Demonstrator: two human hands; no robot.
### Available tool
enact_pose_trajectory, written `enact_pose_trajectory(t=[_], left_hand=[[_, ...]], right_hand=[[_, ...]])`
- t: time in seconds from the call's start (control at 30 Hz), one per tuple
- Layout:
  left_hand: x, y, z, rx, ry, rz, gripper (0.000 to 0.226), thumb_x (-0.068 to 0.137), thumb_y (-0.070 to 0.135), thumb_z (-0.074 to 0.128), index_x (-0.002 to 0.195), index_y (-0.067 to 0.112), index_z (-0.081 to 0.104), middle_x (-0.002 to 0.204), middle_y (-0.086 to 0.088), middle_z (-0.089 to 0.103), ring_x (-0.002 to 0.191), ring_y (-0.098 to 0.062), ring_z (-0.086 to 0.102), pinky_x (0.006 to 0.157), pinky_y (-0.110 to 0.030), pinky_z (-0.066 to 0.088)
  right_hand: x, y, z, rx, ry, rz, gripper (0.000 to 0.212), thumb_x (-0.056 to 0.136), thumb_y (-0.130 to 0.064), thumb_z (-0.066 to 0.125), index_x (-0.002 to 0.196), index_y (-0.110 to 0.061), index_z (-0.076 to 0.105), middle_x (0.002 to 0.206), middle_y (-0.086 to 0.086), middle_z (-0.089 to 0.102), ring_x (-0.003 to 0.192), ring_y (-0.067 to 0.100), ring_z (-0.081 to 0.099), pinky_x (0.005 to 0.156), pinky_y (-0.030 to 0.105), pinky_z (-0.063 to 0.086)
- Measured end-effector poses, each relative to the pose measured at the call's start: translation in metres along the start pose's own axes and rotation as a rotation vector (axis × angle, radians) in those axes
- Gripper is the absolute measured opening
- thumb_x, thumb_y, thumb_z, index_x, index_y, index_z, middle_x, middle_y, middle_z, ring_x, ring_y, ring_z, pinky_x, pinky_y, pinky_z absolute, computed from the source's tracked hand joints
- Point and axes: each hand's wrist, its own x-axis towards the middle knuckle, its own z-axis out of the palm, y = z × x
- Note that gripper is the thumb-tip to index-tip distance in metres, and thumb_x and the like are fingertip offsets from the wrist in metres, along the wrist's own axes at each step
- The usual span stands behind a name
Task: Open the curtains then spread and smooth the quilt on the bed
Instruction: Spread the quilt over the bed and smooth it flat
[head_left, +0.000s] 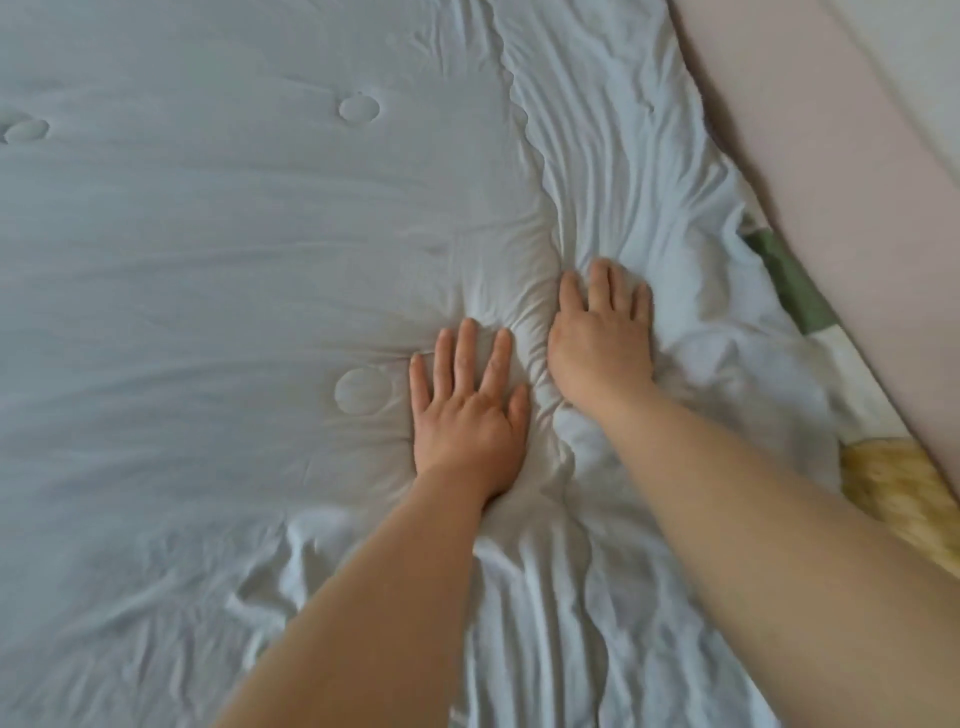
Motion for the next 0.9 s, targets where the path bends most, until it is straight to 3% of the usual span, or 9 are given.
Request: enact_pose_trajectory(t=[0.17, 0.37, 0.47, 0.53, 0.63, 0.77, 0.9], left_hand=[[-0.010, 0.005, -0.004, 0.002, -0.097, -0.019, 0.060, 0.096, 0.054, 0.014, 0.150, 0.038, -0.009, 0.159, 0.004, -0.018, 0.145, -0.017, -0.019, 0.116, -0.044, -0.015], [-0.082, 0.010, -0.003, -0.038, -0.138, -0.094, 0.061, 0.097, 0.052, 0.015, 0.149, 0.038, -0.012, 0.158, 0.003, -0.022, 0.144, -0.016, -0.023, 0.115, -0.043, -0.018], [-0.108, 0.022, 0.000, -0.078, -0.149, -0.154, 0.062, 0.097, 0.052, 0.016, 0.149, 0.038, -0.013, 0.158, 0.003, -0.023, 0.144, -0.017, -0.024, 0.115, -0.044, -0.019], [-0.129, 0.032, 0.001, -0.111, -0.160, -0.164, 0.063, 0.096, 0.053, 0.017, 0.149, 0.037, -0.014, 0.157, 0.003, -0.024, 0.143, -0.016, -0.025, 0.114, -0.043, -0.020], [-0.158, 0.041, 0.004, -0.130, -0.173, -0.156, 0.065, 0.096, 0.055, 0.017, 0.148, 0.038, -0.016, 0.157, 0.004, -0.026, 0.142, -0.015, -0.027, 0.114, -0.041, -0.020], [-0.191, 0.053, 0.007, -0.161, -0.172, -0.159, 0.066, 0.096, 0.056, 0.019, 0.149, 0.037, -0.014, 0.157, 0.004, -0.023, 0.143, -0.014, -0.025, 0.115, -0.040, -0.019], [-0.222, 0.070, 0.008, -0.189, -0.180, -0.177, 0.065, 0.097, 0.053, 0.022, 0.150, 0.036, -0.011, 0.158, 0.005, -0.021, 0.143, -0.014, -0.024, 0.116, -0.040, -0.018]], right_hand=[[-0.070, 0.018, 0.000, 0.106, -0.029, -0.173, 0.061, 0.089, -0.035, 0.020, 0.140, -0.014, 0.045, 0.149, 0.018, 0.037, 0.140, 0.033, 0.030, 0.116, 0.049, 0.019], [-0.128, 0.047, -0.013, 0.086, -0.025, -0.228, 0.053, 0.094, -0.034, 0.026, 0.141, -0.019, 0.045, 0.149, 0.016, 0.037, 0.139, 0.032, 0.033, 0.117, 0.044, 0.022], [-0.151, 0.073, -0.025, -0.035, 0.045, -0.077, 0.052, 0.091, -0.035, 0.041, 0.140, -0.017, 0.043, 0.150, 0.021, 0.033, 0.139, 0.036, 0.029, 0.116, 0.048, 0.020], [-0.165, 0.091, -0.036, -0.048, 0.051, 0.118, 0.065, 0.085, -0.039, 0.053, 0.143, -0.015, 0.036, 0.148, 0.028, 0.029, 0.137, 0.043, 0.027, 0.112, 0.052, 0.021], [-0.175, 0.104, -0.053, 0.051, -0.023, 0.291, 0.079, 0.081, -0.043, 0.061, 0.142, -0.002, 0.031, 0.131, 0.029, 0.044, 0.118, 0.043, 0.044, 0.098, 0.047, 0.037], [-0.185, 0.108, -0.070, 0.205, -0.119, 0.322, 0.062, 0.083, -0.046, 0.058, 0.126, -0.004, 0.045, 0.121, 0.018, 0.054, 0.111, 0.037, 0.052, 0.087, 0.040, 0.043], [-0.206, 0.110, -0.075, 0.154, -0.278, 0.380, 0.055, 0.080, -0.055, 0.056, 0.116, -0.014, 0.053, 0.132, 0.014, 0.036, 0.123, 0.036, 0.036, 0.101, 0.043, 0.035]])
